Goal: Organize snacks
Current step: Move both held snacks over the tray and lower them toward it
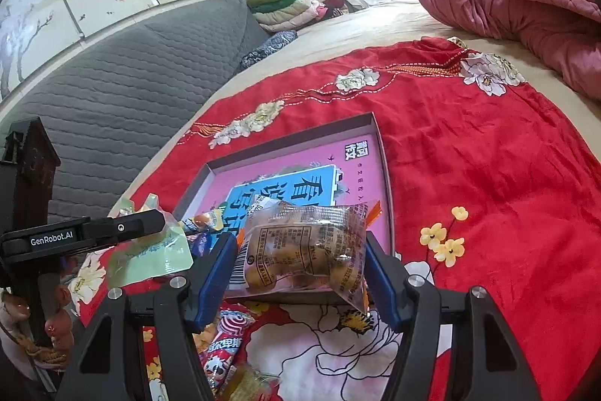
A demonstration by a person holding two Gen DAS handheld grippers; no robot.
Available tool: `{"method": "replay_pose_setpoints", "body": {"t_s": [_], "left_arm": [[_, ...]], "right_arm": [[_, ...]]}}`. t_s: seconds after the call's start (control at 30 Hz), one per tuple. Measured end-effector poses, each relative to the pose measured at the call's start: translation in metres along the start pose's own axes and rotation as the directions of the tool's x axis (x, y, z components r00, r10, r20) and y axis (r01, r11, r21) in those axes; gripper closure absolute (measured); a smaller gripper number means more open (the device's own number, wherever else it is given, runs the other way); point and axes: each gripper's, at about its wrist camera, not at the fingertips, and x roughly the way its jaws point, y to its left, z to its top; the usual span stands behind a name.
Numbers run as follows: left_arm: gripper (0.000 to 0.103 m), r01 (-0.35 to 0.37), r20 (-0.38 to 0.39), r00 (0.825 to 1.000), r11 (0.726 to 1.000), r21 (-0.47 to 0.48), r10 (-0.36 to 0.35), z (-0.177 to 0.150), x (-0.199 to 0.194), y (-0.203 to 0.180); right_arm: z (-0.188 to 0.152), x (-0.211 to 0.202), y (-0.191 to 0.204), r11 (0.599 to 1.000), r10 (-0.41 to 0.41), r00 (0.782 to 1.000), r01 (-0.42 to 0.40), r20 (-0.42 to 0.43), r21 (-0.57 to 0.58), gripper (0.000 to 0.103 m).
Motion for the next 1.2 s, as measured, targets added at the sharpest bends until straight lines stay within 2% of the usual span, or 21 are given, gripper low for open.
{"method": "replay_pose_setpoints", "body": {"t_s": [0.53,1.2], "left_arm": [[0.068,-0.035,-0.026,0.999,0.999,-0.006,0.035,0.004,0.031,0.001],[0.068,-0.06,-0.065,0.996,0.998,0.011,0.06,0.007,0.061,-0.002]], "right_arm": [[-0.005,0.036,0.001,0.999,-0.027,0.994,0.023,-0.102,-0.041,0.037],[-0.001,0.047,0.003,0.995,-0.072,0.991,0.064,-0.116,-0.073,0.037]]}}
